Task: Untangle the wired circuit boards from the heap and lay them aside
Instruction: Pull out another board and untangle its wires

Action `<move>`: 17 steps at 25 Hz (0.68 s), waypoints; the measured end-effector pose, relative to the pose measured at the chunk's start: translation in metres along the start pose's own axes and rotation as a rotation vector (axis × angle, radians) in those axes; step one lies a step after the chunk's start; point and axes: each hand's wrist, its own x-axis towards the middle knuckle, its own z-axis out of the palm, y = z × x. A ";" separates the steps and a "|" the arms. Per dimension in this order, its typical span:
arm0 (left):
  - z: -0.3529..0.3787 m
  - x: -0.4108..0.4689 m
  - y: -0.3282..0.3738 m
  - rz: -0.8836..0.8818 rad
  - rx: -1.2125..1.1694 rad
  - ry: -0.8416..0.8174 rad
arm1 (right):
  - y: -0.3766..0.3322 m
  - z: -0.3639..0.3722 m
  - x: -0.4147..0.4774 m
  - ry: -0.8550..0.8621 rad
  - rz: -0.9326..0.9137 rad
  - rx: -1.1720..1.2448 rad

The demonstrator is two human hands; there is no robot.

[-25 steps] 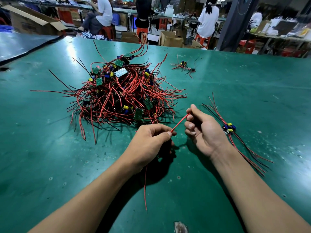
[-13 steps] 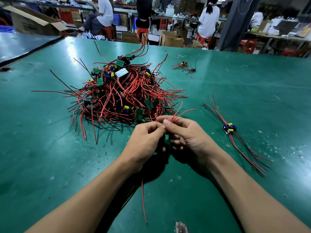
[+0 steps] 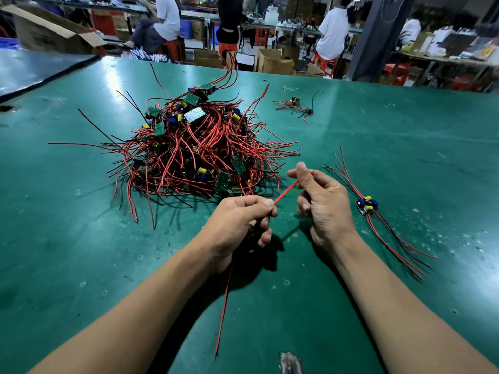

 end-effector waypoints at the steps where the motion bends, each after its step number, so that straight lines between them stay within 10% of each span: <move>1: 0.000 0.000 -0.001 0.003 0.016 0.002 | 0.001 -0.004 0.001 0.033 -0.068 -0.105; 6: 0.001 0.000 -0.002 0.005 0.056 0.024 | 0.004 -0.019 0.006 0.090 -0.664 -0.821; 12: 0.002 0.001 -0.001 0.030 0.063 0.075 | -0.001 -0.004 0.001 -0.001 0.153 -0.089; 17: 0.004 0.002 -0.003 0.027 0.015 0.114 | 0.003 0.007 -0.016 -0.316 0.358 -0.017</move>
